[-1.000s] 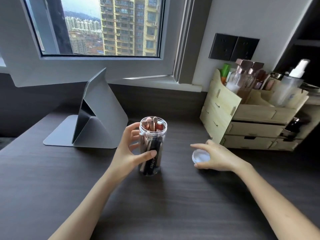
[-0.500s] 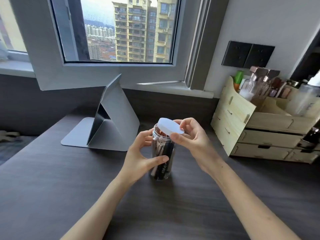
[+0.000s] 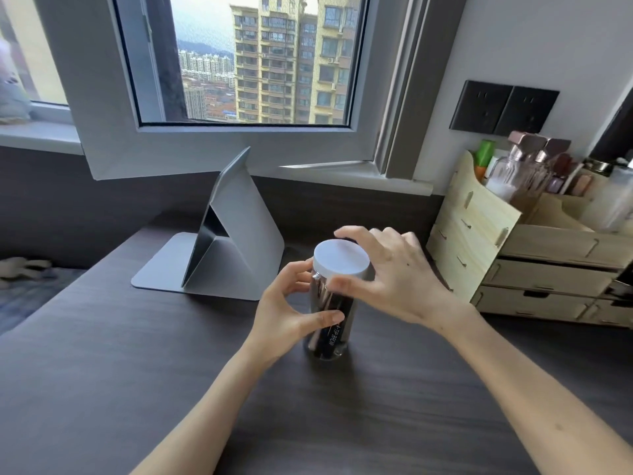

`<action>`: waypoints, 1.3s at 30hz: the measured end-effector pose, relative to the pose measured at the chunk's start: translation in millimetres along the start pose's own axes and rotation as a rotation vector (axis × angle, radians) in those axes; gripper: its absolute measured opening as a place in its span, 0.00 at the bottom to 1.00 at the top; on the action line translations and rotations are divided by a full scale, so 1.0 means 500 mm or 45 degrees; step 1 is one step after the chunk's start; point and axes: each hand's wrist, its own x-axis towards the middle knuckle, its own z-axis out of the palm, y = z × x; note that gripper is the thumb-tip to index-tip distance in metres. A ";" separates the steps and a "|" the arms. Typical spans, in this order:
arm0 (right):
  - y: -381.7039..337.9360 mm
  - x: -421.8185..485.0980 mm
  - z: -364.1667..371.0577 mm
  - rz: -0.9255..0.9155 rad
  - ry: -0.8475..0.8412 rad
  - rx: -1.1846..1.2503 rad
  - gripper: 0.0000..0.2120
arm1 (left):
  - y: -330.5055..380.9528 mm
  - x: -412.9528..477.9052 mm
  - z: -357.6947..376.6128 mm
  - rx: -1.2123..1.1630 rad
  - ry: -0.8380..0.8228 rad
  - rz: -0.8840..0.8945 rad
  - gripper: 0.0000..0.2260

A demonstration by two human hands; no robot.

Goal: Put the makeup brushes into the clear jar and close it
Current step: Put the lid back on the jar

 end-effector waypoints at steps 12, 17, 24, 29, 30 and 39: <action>-0.029 0.051 -0.069 -0.208 -0.331 -0.139 0.34 | 0.009 -0.002 0.001 -0.020 -0.009 -0.015 0.27; -0.046 0.075 -0.106 -0.258 -0.547 -0.296 0.33 | 0.007 -0.001 0.000 -0.019 -0.022 -0.015 0.29; -0.051 0.075 -0.104 -0.315 -0.323 -0.428 0.34 | 0.007 0.000 0.001 -0.002 -0.001 -0.040 0.28; -0.056 0.077 -0.106 -0.315 -0.305 -0.360 0.34 | 0.008 -0.003 -0.001 -0.030 -0.021 -0.046 0.30; -0.055 0.076 -0.104 -0.338 -0.238 -0.438 0.36 | 0.008 -0.003 -0.001 -0.031 -0.018 -0.049 0.30; -0.021 0.031 -0.037 -0.171 -0.135 -0.037 0.27 | 0.015 -0.004 0.004 0.010 -0.001 -0.043 0.29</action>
